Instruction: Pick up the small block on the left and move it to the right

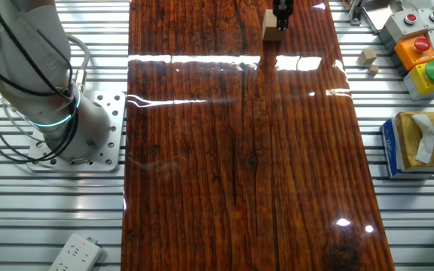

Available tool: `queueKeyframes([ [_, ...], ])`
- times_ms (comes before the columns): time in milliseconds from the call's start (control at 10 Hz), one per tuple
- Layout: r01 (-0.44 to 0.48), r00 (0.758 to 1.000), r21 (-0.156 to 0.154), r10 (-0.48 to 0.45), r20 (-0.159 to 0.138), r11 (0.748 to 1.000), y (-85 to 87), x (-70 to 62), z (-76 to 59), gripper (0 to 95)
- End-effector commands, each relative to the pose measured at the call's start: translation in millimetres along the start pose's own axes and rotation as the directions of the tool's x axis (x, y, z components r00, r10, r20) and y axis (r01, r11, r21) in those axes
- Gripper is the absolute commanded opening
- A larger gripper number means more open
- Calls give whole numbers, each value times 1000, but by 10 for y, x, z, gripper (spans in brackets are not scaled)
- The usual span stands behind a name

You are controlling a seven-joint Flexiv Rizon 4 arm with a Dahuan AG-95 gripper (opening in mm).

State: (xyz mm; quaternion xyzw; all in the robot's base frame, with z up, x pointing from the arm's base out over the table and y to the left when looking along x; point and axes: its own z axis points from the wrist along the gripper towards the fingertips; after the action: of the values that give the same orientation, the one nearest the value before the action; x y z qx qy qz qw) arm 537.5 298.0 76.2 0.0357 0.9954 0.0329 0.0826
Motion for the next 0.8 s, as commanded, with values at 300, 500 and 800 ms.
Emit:
queueKeyframes([
  [300,13,999,19,-12,-38,1000,-179,-54,-389,380],
  [500,19,999,23,-18,-49,1000,-302,-60,-553,380],
  [800,29,996,40,-26,-81,999,-482,-41,-768,0],
])
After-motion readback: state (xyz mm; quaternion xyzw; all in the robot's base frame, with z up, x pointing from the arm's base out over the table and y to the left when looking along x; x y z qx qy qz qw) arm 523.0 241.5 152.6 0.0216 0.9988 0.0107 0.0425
